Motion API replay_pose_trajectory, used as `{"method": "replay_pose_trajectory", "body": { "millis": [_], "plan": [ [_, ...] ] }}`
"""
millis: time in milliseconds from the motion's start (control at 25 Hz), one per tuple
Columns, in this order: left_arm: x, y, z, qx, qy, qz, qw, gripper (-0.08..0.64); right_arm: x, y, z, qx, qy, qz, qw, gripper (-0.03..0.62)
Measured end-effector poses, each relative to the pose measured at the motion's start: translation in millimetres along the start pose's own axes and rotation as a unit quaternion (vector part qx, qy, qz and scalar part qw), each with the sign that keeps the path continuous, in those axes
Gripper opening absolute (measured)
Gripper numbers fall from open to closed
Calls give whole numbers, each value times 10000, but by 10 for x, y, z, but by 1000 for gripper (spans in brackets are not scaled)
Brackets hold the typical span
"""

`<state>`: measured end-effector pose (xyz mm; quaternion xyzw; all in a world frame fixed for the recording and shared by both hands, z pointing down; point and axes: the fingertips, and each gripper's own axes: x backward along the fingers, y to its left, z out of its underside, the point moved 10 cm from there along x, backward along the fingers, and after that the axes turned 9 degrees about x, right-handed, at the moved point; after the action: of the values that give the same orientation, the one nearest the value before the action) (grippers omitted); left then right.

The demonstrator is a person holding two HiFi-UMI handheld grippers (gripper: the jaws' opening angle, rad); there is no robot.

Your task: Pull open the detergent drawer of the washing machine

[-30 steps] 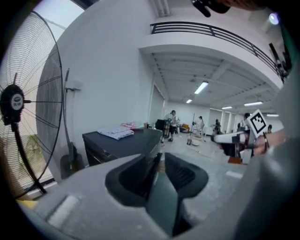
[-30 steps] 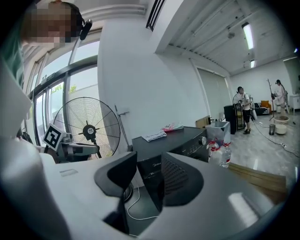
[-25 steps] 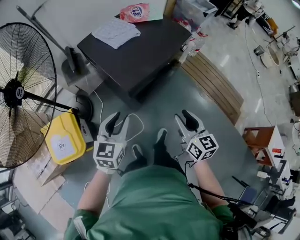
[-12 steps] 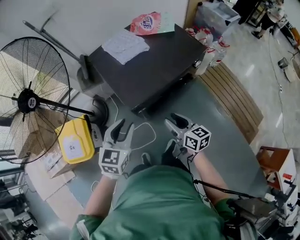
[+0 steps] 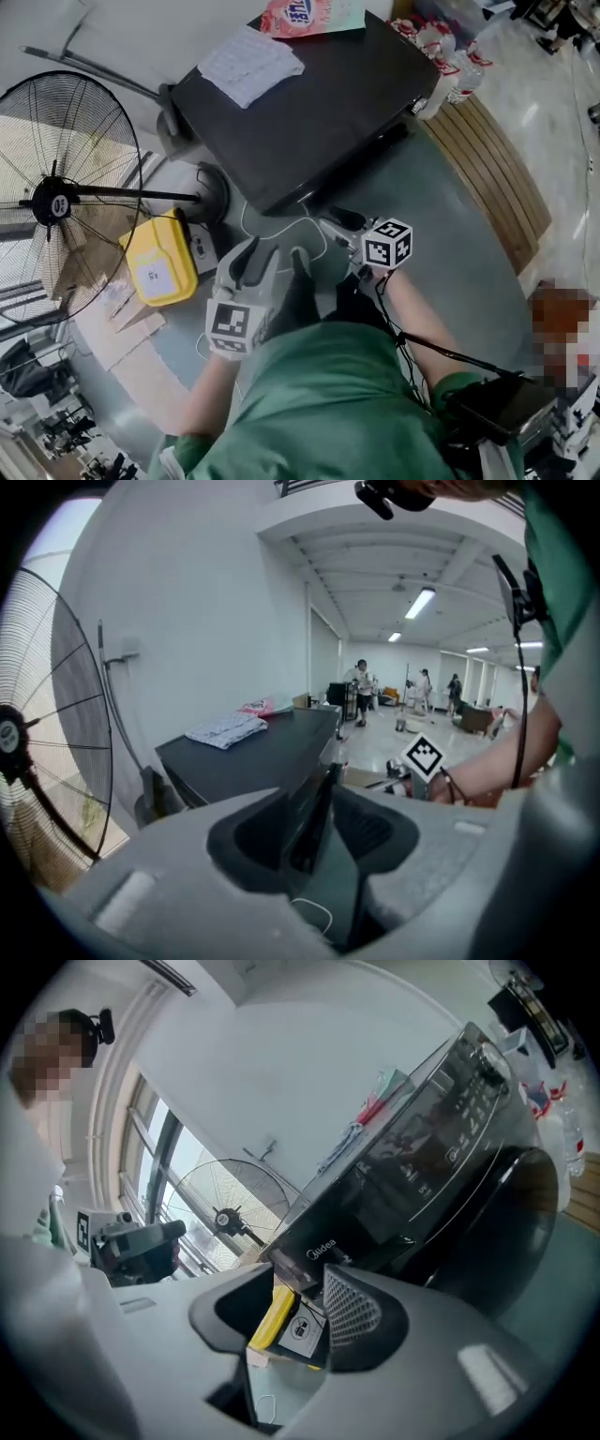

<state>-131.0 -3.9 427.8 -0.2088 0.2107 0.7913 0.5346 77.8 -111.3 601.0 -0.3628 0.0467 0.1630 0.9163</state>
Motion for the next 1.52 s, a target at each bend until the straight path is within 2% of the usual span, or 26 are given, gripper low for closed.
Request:
{"method": "replay_pose_trajectory", "body": {
  "millis": [120,320,560,640,800,960,1120,1240,1400,1520],
  "plan": [
    [-145,115,55,-17,188,168,9997,147,-174,-145,52,-152,-21,-257,9996,150],
    [-330,296,112,-103,419,437,9981,147,-484,-337,196,-251,197,-552,9980,195],
    [-320,545,169,-77,573,463,9973,147,-845,-476,340,-257,564,-669,9958,204],
    [-294,637,201,-23,607,414,9973,147,-912,-536,334,-414,390,-615,9965,218],
    [-240,756,263,75,667,336,9972,147,-914,-633,291,-952,-325,-712,9924,267],
    [-228,748,294,106,726,321,9968,147,-897,-730,275,-1414,-883,-1049,9804,312],
    [-205,735,327,102,805,352,9961,147,-922,-809,278,-2073,-1675,-1481,9524,316],
    [-201,733,370,69,942,328,9950,147,-940,-833,309,-2334,-2129,-1622,9348,316],
    [-201,738,440,138,1084,295,9936,146,-971,-848,323,-2292,-2376,-1712,9283,316],
    [-188,728,483,168,1129,295,9930,143,-993,-858,368,-2468,-2451,-1722,9216,316]
  ]
}}
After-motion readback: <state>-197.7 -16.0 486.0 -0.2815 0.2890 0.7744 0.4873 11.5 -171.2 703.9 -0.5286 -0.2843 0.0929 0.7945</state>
